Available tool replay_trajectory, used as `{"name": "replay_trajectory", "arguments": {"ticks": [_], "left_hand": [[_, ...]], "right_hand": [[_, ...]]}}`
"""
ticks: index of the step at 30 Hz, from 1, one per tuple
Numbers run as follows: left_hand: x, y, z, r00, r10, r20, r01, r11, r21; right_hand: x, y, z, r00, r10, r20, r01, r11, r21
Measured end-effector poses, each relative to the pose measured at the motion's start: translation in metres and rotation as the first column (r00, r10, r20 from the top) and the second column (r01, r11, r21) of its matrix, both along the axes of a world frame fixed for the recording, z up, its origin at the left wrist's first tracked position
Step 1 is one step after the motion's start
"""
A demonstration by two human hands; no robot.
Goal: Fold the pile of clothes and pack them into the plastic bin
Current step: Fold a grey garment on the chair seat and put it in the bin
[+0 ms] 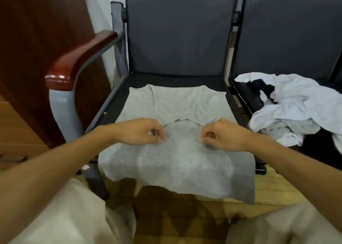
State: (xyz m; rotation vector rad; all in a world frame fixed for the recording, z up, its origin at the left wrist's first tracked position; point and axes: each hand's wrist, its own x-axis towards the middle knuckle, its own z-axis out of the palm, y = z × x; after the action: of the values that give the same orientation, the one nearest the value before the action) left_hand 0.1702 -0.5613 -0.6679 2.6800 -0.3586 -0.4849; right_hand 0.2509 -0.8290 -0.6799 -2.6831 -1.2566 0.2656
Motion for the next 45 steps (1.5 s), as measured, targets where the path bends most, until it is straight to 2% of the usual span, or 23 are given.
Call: {"name": "replay_trajectory", "arguments": {"ticks": [3,5,8,10,12,16,20,23,26,28,29,31,33,35,37,40,45], "left_hand": [[-0.010,0.002,-0.003,0.964,-0.100,-0.248,0.134,0.983,0.123],[-0.011,0.002,-0.010,0.939,-0.122,-0.320,0.183,0.969,0.167],[-0.004,-0.003,-0.023,0.939,-0.164,-0.302,0.242,0.940,0.240],[0.003,-0.005,-0.029,0.945,-0.167,-0.281,0.238,0.941,0.240],[0.010,-0.006,-0.033,0.956,-0.126,-0.267,0.178,0.967,0.181],[0.028,-0.003,-0.041,0.970,-0.004,-0.243,0.012,0.999,0.035],[0.047,-0.005,-0.050,0.992,0.042,-0.119,-0.024,0.989,0.148],[0.056,-0.009,-0.049,0.992,0.122,0.015,-0.123,0.985,0.117],[0.053,-0.015,-0.038,0.980,0.086,0.177,-0.094,0.995,0.037],[0.047,-0.024,-0.028,0.967,0.049,0.249,-0.039,0.998,-0.045],[0.041,-0.030,-0.023,0.975,0.039,0.218,-0.018,0.995,-0.096],[0.027,-0.040,-0.018,0.999,-0.007,0.040,0.014,0.984,-0.178],[0.017,-0.045,-0.017,0.993,-0.077,-0.087,0.068,0.992,-0.110],[0.012,-0.048,-0.021,0.983,-0.166,-0.076,0.172,0.982,0.083],[0.009,-0.052,-0.023,0.970,-0.239,-0.041,0.242,0.945,0.221],[0.009,-0.053,-0.026,0.965,-0.256,-0.049,0.261,0.945,0.197],[0.010,-0.048,-0.022,0.978,-0.198,-0.066,0.201,0.978,0.048]], "right_hand": [[-0.017,0.001,0.008,0.997,0.021,0.068,-0.013,0.994,-0.112],[-0.029,-0.001,0.014,1.000,0.016,-0.014,-0.018,0.983,-0.185],[-0.037,-0.007,0.012,0.978,-0.049,-0.201,-0.018,0.948,-0.319],[-0.037,-0.010,0.004,0.975,-0.060,-0.213,-0.035,0.909,-0.415],[-0.033,-0.008,-0.003,0.978,-0.081,-0.195,-0.015,0.896,-0.444],[-0.013,0.000,-0.011,0.967,-0.116,-0.227,0.023,0.926,-0.377],[0.006,0.005,-0.016,0.962,-0.107,-0.252,0.008,0.931,-0.365],[0.007,0.011,-0.011,0.969,-0.081,-0.235,0.008,0.955,-0.297],[0.000,0.020,-0.001,0.990,0.020,-0.143,-0.047,0.982,-0.185],[-0.006,0.021,0.002,0.980,0.047,-0.195,-0.092,0.970,-0.226],[-0.011,0.020,0.004,0.975,0.063,-0.212,-0.123,0.951,-0.282],[-0.021,0.017,0.001,0.979,0.122,-0.163,-0.181,0.887,-0.424],[-0.028,0.016,-0.005,0.980,0.190,-0.063,-0.196,0.857,-0.477],[-0.031,0.015,-0.009,0.979,0.206,-0.009,-0.189,0.881,-0.434],[-0.030,0.013,-0.007,0.979,0.202,-0.038,-0.201,0.901,-0.385],[-0.023,0.008,0.002,0.975,0.170,-0.144,-0.204,0.939,-0.277],[-0.003,-0.006,0.011,0.994,0.090,-0.066,-0.098,0.986,-0.135]]}}
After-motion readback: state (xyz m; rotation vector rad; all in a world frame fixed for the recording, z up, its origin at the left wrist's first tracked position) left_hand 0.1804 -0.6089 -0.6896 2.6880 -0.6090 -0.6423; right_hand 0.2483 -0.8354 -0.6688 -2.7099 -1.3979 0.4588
